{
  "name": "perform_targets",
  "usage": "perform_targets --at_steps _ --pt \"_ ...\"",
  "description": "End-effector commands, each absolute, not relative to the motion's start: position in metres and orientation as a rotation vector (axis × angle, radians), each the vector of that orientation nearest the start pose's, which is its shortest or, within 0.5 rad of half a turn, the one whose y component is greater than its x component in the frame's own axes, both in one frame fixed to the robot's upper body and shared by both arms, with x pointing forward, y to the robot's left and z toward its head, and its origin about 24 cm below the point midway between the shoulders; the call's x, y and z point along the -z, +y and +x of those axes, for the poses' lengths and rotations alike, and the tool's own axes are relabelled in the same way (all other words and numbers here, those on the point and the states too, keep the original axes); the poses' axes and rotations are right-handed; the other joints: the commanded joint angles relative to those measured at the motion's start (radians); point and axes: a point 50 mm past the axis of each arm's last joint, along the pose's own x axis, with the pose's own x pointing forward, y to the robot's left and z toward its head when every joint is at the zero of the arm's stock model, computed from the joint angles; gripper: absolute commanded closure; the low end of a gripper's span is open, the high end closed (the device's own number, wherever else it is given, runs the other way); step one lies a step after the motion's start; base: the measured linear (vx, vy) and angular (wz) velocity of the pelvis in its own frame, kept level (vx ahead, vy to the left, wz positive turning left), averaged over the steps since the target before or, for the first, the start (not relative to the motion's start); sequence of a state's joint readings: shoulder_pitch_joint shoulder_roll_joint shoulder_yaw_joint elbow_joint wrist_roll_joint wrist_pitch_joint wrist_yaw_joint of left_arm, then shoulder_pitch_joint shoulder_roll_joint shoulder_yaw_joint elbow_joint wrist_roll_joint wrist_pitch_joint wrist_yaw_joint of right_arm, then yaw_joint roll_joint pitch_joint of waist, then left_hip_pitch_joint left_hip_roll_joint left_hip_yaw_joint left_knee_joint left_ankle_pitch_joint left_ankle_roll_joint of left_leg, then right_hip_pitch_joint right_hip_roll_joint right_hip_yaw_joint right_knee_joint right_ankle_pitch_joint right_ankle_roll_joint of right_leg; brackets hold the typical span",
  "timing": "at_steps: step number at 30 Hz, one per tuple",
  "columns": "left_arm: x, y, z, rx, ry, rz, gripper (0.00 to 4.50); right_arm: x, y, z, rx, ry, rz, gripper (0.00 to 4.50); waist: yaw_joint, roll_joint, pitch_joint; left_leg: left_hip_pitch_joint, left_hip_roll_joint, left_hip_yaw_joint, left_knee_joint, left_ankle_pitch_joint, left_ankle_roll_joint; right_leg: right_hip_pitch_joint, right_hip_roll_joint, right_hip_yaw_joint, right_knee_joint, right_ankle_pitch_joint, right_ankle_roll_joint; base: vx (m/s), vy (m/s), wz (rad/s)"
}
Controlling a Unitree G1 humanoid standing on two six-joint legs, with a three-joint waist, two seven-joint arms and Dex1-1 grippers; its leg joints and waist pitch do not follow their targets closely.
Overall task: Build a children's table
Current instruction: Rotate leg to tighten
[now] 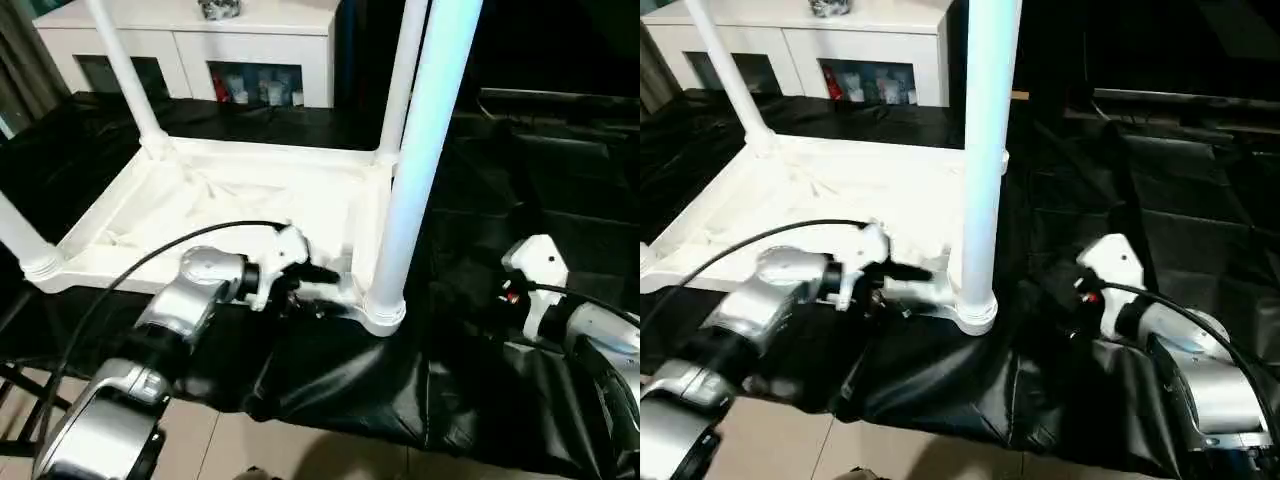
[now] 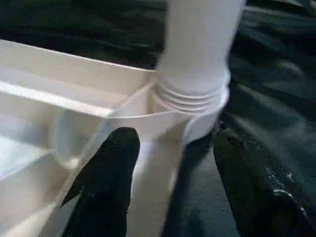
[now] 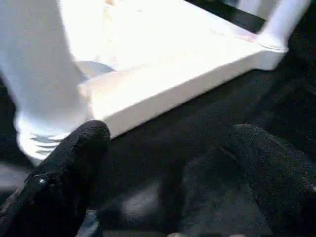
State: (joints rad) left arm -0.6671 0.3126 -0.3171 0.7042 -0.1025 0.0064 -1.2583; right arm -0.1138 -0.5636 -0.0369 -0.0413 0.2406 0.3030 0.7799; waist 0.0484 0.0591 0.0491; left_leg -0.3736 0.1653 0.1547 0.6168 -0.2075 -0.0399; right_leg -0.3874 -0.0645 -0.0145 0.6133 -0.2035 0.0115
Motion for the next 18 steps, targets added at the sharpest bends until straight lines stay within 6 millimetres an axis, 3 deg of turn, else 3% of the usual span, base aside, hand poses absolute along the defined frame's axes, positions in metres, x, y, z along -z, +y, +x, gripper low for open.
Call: perform_targets --at_steps 1,5,7,13,18 --pt "-0.06 0.112 0.325 1.47 0.377 0.336 2.15 -0.085 -0.214 0.258 -0.766 0.231 -0.261 0.0 0.006 -0.008 -0.062 0.012 0.051 -0.008 -0.076 -0.148 0.079 0.052 -0.072 0.028 -0.062 -0.009 -0.323 0.0 0.0 0.0" --pt "-0.057 0.113 0.33 1.47 0.388 0.403 2.51 -0.084 -0.21 0.255 -0.814 0.244 -0.255 0.0 0.008 -0.009 -0.057 0.016 0.052 -0.004 -0.082 -0.199 0.048 0.05 -0.07 0.03 -0.074 -0.116 -0.297 0.0 0.0 0.0" --pt "-0.056 0.115 0.332 1.465 0.395 0.418 2.87 -0.083 -0.21 0.254 -0.826 0.247 -0.259 0.0 0.008 -0.008 -0.058 0.016 0.054 -0.003 -0.083 -0.194 0.039 0.05 -0.07 0.031 -0.073 -0.112 -0.291 0.0 0.0 0.0" --pt "-0.054 0.119 0.336 1.441 0.412 0.465 3.18 -0.082 -0.209 0.251 -0.853 0.255 -0.257 0.0 0.014 -0.005 -0.064 0.014 0.055 -0.002 -0.079 -0.16 0.051 0.052 -0.072 0.03 -0.064 -0.023 -0.307 0.0 0.0 0.0" --pt "-0.052 0.122 0.338 1.445 0.436 0.506 3.69 -0.081 -0.208 0.249 -0.876 0.265 -0.251 0.0 0.017 -0.006 -0.06 0.016 0.057 -0.002 -0.082 -0.175 0.051 0.052 -0.075 0.03 -0.069 -0.058 -0.307 0.0 0.0 0.0"
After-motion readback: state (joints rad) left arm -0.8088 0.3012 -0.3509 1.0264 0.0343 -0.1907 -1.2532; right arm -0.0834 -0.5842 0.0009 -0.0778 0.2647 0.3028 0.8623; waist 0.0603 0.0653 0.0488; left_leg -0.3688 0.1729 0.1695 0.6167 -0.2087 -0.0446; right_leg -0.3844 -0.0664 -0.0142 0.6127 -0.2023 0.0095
